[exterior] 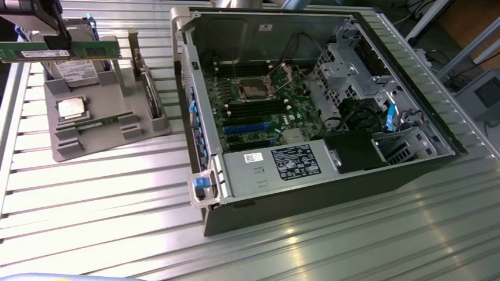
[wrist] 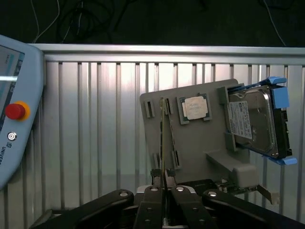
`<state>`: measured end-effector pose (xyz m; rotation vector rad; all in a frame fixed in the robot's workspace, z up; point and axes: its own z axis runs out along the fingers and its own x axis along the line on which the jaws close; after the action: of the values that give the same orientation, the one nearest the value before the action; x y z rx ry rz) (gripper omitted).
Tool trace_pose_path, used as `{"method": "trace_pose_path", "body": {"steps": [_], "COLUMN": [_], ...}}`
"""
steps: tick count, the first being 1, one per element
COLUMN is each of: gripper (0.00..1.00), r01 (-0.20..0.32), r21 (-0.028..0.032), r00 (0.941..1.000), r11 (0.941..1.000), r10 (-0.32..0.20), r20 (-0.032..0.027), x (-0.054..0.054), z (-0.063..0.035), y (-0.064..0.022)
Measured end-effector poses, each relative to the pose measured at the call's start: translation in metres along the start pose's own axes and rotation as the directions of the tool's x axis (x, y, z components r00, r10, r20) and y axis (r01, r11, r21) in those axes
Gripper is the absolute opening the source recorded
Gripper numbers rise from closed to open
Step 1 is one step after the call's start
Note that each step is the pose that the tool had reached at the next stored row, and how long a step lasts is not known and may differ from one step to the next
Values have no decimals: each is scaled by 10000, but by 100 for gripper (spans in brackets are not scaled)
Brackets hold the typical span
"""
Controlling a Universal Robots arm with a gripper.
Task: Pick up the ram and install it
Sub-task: 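Pick up the ram and move it above insertion slot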
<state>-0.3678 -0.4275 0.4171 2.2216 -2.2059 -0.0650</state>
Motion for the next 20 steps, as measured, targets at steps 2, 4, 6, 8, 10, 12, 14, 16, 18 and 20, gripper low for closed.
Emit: {"method": "trace_pose_path", "body": {"steps": [2,4,6,8,10,12,14,16,18,20], "gripper": [13,13,13,13,13,13,13,13,13,13], "r01": [-1,-1,-2,-2,-2,-3,-3,-3,-3,-3], "r21": [-29,-40,-54,-62,-82,-94,-113,-127,-136,-144], "r00": [10000,10000,10000,10000,10000,10000,10000,10000,10000,10000], "r11": [10000,10000,10000,10000,10000,10000,9999,9999,9999,9999], "r10": [1,1,2,2,2,3,3,3,3,3], "r20": [0,0,0,1,1,1,1,1,1,1], "x": [0,1,1,1,1,1,1,2,2,2], "z": [-2,-3,-4,-5,-6,-8,-9,-11,-11,-12], "y": [-52,-76,-106,-124,-169,-194,-232,-264,-287,-303]}}
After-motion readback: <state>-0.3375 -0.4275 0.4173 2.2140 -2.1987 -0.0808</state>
